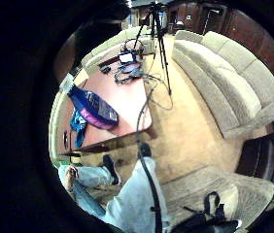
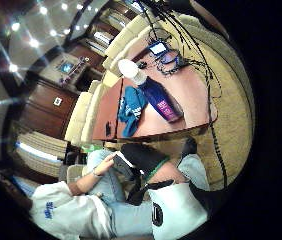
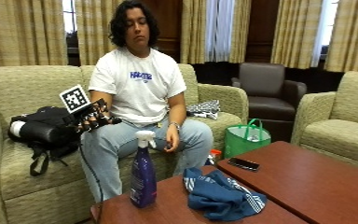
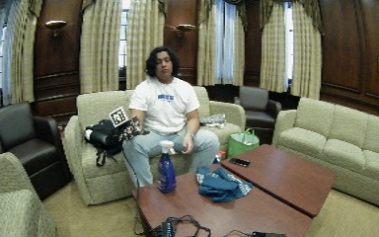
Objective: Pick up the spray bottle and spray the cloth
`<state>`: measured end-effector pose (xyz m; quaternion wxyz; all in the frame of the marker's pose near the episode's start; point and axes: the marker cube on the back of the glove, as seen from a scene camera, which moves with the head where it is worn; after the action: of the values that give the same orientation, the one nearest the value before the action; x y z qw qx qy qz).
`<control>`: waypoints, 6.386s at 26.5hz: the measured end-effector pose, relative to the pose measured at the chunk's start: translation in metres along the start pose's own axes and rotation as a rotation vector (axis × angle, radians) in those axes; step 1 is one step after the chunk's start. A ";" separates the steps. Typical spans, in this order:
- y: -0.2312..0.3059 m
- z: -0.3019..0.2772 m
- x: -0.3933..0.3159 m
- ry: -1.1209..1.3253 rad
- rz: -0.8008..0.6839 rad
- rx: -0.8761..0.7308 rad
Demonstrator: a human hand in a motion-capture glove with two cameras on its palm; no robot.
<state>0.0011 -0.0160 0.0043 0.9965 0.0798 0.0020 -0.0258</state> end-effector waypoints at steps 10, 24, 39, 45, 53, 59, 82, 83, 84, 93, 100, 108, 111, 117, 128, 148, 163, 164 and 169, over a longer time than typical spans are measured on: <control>-0.029 0.023 -0.007 -0.054 0.090 0.144; -0.046 0.065 -0.008 -0.332 0.040 0.154; -0.083 0.107 -0.001 -0.695 0.213 0.100; -0.096 0.119 -0.021 -0.673 0.162 0.025; -0.123 0.145 -0.039 -0.692 0.068 0.117; -0.134 0.151 -0.048 -0.712 0.180 -0.001; -0.132 0.136 -0.042 -0.786 0.172 0.104; -0.130 0.135 -0.041 -0.781 0.161 0.104; -0.128 0.135 -0.040 -0.779 0.155 0.106; -0.127 0.128 -0.035 -0.789 0.176 0.171; -0.123 0.126 -0.033 -0.816 0.022 0.232; -0.121 0.128 -0.034 -0.805 0.048 0.215; -0.123 0.128 -0.036 -0.800 0.084 0.193; -0.122 0.132 -0.038 -0.770 0.043 0.233; -0.142 0.153 -0.060 -0.784 0.044 0.186; -0.184 0.168 -0.072 -0.778 0.178 0.179; -0.220 0.178 -0.076 -0.731 0.155 0.166; -0.221 0.178 -0.077 -0.730 0.152 0.171; -0.227 0.182 -0.078 -0.711 0.047 0.266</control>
<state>-0.0880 -0.2649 0.1486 0.9162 0.1945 -0.3490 -0.0292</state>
